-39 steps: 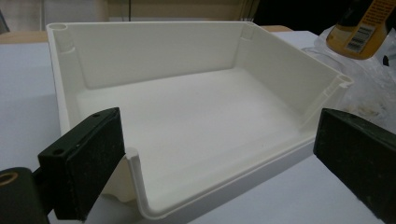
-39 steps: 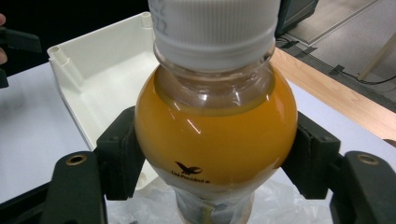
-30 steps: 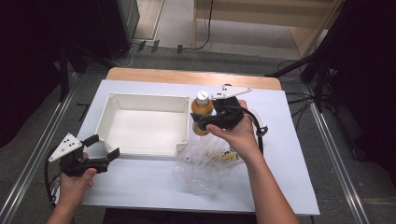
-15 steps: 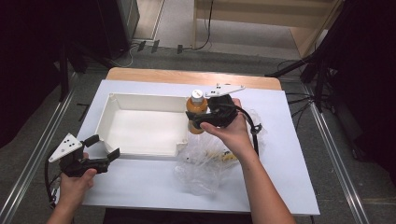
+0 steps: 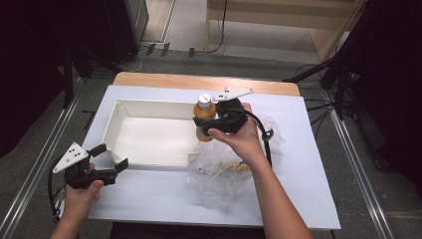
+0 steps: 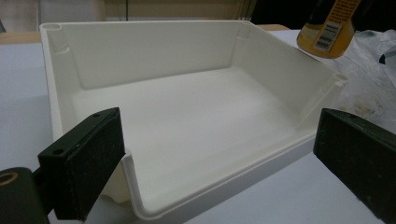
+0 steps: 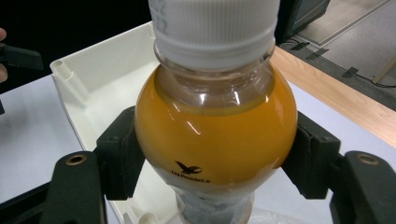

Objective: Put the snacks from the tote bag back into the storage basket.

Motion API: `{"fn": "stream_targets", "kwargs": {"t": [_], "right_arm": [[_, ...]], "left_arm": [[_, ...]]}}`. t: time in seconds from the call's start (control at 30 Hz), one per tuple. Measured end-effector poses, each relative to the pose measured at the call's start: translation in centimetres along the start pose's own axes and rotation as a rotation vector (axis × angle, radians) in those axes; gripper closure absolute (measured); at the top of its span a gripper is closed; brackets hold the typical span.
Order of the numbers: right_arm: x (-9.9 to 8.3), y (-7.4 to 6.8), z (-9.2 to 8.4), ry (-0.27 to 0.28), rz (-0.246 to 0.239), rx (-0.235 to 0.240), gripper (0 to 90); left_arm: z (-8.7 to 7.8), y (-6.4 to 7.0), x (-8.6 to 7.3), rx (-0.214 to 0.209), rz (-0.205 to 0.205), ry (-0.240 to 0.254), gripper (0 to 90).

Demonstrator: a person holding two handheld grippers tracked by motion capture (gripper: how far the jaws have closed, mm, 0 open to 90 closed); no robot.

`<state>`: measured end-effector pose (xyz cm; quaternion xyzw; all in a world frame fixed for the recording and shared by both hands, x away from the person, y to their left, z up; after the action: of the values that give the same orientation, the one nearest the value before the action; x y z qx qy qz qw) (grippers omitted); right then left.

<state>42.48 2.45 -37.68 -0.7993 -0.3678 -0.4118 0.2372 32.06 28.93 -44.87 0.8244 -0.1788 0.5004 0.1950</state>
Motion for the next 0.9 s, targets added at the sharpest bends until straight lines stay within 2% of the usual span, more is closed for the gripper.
{"fn": "stream_targets", "kwargs": {"t": [0.9], "right_arm": [[1.5,-1.1,1.7,0.006,-0.008,0.008,31.0]], "left_arm": [[0.0,0.1,-0.1,0.000,0.010,-0.004,1.8]]}}
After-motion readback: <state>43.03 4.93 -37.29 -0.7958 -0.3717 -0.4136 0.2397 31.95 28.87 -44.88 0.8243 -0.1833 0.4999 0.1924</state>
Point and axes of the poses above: each handheld gripper's, and its own axes: z roughly forward along the jaws, x roughly out of its top, y roughly to its right, the point moved 10 cm from there along z, roughly forward along the jaws, and after that the axes turned 2 degrees about -y, right-handed, at the moved point
